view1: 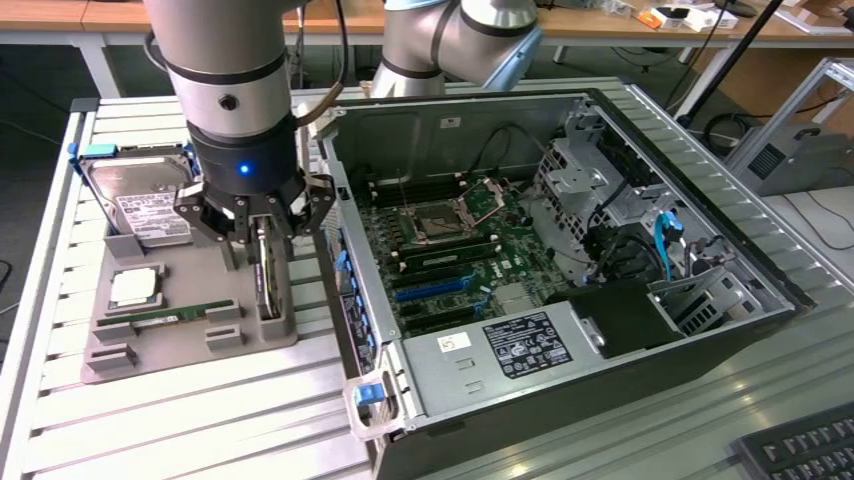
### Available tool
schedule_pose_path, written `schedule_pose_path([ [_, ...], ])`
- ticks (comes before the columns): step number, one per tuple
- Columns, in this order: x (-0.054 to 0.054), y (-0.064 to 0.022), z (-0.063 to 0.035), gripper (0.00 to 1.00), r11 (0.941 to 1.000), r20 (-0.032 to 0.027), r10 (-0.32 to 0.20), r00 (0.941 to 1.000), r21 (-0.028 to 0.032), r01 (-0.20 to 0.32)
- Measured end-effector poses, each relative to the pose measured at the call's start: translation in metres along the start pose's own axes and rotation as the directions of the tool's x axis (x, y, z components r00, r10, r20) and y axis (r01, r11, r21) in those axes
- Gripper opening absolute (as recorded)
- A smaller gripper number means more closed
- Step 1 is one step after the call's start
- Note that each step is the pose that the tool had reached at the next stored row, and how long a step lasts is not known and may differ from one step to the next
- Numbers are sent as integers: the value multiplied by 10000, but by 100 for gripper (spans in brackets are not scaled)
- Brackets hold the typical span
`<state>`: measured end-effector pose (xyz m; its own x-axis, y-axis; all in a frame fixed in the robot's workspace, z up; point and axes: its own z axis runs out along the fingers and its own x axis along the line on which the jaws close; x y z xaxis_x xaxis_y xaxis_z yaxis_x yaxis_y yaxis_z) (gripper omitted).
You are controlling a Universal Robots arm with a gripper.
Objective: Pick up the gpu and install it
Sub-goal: 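Pick up the gpu and move the gpu toward the slot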
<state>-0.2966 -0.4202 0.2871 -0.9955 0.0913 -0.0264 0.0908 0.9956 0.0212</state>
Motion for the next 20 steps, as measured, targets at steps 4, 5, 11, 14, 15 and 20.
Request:
schedule_pose_path([
  [4,1,2,12,42,10000,0,0,10000,14,0],
  [5,1,2,15,42,10000,0,0,10000,17,0],
  [11,2,2,32,42,10000,2,0,10000,30,0],
  [14,2,2,40,42,10000,2,0,10000,33,0],
  [15,2,2,42,42,10000,3,0,10000,34,0],
  [20,2,1,56,42,10000,2,0,10000,37,0],
])
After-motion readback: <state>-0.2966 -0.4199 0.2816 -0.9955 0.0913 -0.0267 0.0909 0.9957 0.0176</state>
